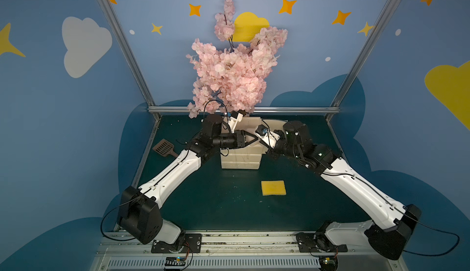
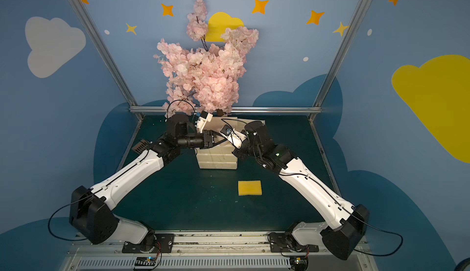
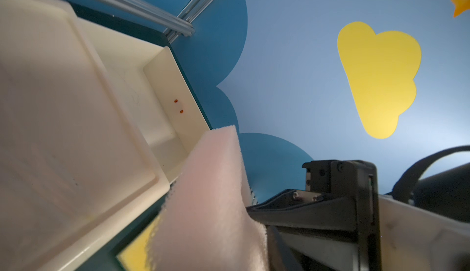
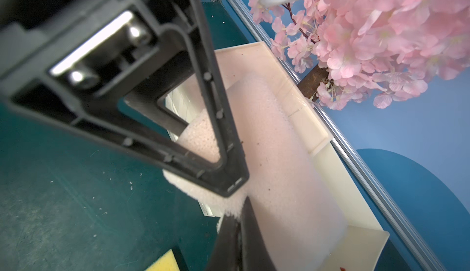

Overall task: Take the sponge out of the drawer
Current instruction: Pick up the sponge from the drawer.

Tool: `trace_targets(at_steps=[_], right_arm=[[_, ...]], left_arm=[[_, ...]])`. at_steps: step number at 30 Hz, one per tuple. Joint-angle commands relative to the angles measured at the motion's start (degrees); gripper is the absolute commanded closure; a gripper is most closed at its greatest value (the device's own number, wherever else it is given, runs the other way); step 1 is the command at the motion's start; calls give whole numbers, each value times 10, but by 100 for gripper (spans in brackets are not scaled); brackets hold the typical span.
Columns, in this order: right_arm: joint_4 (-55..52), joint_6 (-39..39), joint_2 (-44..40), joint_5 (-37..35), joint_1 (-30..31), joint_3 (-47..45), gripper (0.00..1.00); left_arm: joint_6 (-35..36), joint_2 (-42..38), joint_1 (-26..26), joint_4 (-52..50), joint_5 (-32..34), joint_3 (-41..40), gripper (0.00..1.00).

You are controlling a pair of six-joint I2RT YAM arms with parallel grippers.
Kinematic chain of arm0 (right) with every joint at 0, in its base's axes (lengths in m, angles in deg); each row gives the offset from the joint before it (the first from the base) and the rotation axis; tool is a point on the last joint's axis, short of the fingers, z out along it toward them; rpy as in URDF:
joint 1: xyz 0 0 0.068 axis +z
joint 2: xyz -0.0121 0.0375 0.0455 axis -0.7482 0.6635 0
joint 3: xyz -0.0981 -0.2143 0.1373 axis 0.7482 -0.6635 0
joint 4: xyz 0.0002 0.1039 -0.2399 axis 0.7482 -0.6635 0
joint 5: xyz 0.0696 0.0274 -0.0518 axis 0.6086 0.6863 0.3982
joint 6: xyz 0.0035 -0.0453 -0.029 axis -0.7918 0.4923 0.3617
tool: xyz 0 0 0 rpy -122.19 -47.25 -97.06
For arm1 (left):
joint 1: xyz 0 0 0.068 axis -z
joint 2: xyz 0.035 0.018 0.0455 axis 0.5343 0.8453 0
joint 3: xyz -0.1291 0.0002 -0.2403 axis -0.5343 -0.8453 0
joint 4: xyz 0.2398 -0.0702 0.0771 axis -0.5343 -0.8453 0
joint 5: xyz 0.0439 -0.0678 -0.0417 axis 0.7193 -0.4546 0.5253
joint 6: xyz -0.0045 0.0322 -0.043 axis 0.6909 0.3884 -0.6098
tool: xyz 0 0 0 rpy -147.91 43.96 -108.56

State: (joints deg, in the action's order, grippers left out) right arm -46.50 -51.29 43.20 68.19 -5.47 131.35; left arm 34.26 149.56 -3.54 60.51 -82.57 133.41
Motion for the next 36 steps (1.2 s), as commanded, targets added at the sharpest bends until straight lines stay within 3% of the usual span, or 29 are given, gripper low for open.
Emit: trace_targets(at_steps=[1, 3, 8, 11, 14, 19, 23, 28, 36], right_arm=[[13, -7, -13, -2, 7, 11, 88], [16, -14, -15, -13, 9, 8, 69], [102, -43, -42, -90, 7, -25, 53], [165, -59, -68, -142, -3, -55, 35], [188, -109, -89, -150, -28, -65, 21], [236, -168, -91, -271, -74, -88, 18], [215, -251, -92, -245, -131, -95, 15], [201, -286, -89, -200, -170, -105, 13], [164, -301, -67, -188, -184, -99, 13]], left_arm=[[18, -3, 0, -18, 13, 9, 85], [35, -2, -1, -41, 17, 17, 97], [77, -16, -9, -89, 22, 19, 98], [93, -33, -17, -109, 18, 14, 98], [108, -55, -23, -120, 11, -2, 97], [109, -103, -23, -109, -41, -66, 95], [102, -147, -21, -135, -35, -133, 92], [102, -205, -17, -179, 16, -221, 89], [42, -201, 3, -87, 7, -339, 91]])
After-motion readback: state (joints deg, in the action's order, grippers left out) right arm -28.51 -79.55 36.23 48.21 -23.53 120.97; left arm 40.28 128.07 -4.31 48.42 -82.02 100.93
